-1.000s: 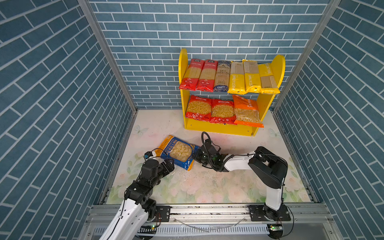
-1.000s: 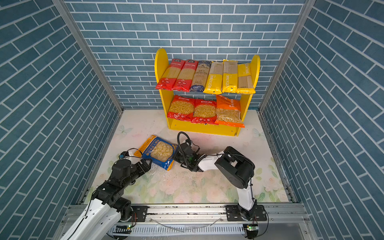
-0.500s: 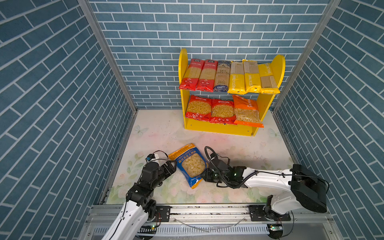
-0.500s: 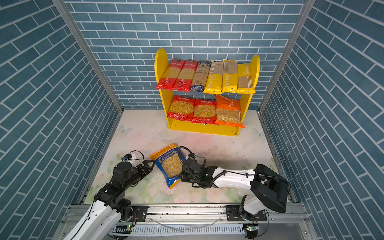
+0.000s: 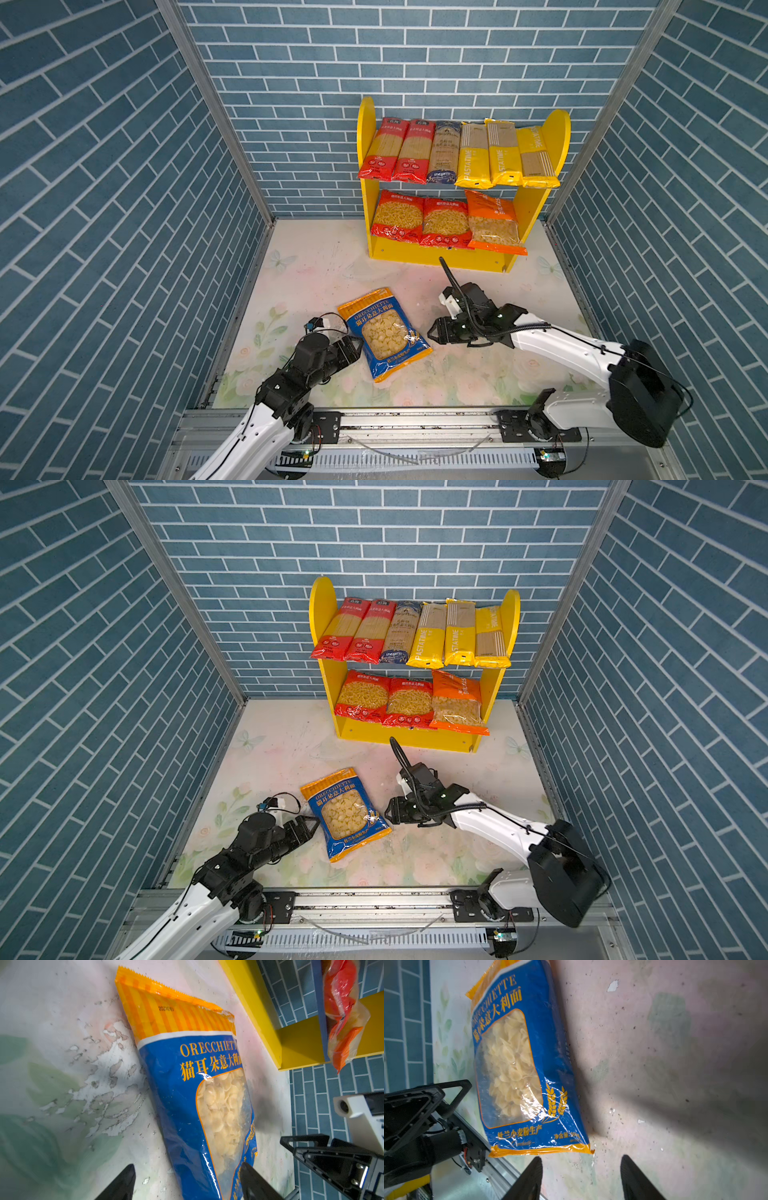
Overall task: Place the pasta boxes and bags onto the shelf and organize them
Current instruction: 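Grasp the blue orecchiette bag's edges with both grippers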
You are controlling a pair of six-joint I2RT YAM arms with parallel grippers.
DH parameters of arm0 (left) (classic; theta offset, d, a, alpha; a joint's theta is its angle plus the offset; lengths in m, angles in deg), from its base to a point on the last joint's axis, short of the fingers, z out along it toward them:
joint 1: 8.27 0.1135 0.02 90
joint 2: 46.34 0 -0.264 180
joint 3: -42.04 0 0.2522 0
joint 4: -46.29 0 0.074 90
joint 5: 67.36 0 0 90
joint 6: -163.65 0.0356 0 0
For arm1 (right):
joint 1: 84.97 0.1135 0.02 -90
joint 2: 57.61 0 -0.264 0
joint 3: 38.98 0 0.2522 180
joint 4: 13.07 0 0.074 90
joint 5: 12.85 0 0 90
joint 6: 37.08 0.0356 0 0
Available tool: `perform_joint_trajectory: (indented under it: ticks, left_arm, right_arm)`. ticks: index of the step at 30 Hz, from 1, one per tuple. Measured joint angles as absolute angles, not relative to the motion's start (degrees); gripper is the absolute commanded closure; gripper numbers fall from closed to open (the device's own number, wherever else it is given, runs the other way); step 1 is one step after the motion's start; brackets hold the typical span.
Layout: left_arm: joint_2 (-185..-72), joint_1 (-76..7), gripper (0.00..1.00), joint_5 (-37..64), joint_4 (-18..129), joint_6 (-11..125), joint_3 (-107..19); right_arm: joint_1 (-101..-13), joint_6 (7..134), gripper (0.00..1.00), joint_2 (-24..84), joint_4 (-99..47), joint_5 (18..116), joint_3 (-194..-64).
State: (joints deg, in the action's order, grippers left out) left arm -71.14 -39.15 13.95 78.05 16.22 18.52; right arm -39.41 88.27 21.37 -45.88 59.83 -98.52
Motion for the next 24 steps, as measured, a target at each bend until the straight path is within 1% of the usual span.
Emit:
perform_joint_trajectory:
  ticks: [4, 9, 10, 11, 13, 14, 16, 19, 22, 24]
  left_arm:
    - [-78.8, -40.2, 0.24, 14.1, 70.4, 15.3, 19.9]
    - [-92.1, -40.2, 0.28, 13.5, 56.4, 14.6, 21.2]
    - [-94.3, -40.2, 0.31, 13.4, 53.9, 14.8, 21.2]
    - [-95.9, -40.2, 0.34, 13.3, 51.9, 14.9, 21.2]
    - [-99.2, -40.3, 0.43, 13.3, 48.4, 15.4, 21.1]
    - [-100.4, -40.3, 0.46, 13.3, 47.3, 15.6, 21.1]
    - [-102.2, -40.3, 0.55, 13.4, 45.5, 16.1, 21.1]
    - [-103.4, -40.3, 0.68, 13.7, 44.9, 17.2, 20.9]
    - [-104.0, -40.3, 0.78, 14.1, 46.2, 19.5, 19.0]
    - [-104.7, -40.3, 0.83, 14.3, 46.9, 21.4, 17.4]
  right_arm:
    - [-40.0, 83.6, 0.39, 29.5, -43.2, 59.0, -102.7]
    - [-40.0, 82.1, 0.44, 40.9, -37.2, 55.2, -109.2]
    - [-40.0, 82.0, 0.46, 42.8, -35.9, 54.5, -110.0]
    - [-39.9, 82.0, 0.48, 44.2, -34.7, 53.7, -110.5]
    - [-39.7, 82.1, 0.58, 46.5, -32.2, 51.9, -111.0]
    - [-39.6, 82.1, 0.63, 47.3, -31.1, 51.0, -111.1]
    - [-39.4, 82.6, 0.76, 47.8, -29.2, 49.5, -111.1]
    - [-39.5, 83.6, 0.90, 47.8, -26.0, 48.9, -110.9]
    - [-39.7, 84.2, 0.98, 47.0, -21.3, 49.3, -108.7]
    - [-39.9, 84.7, 1.00, 46.2, -19.7, 49.8, -107.0]
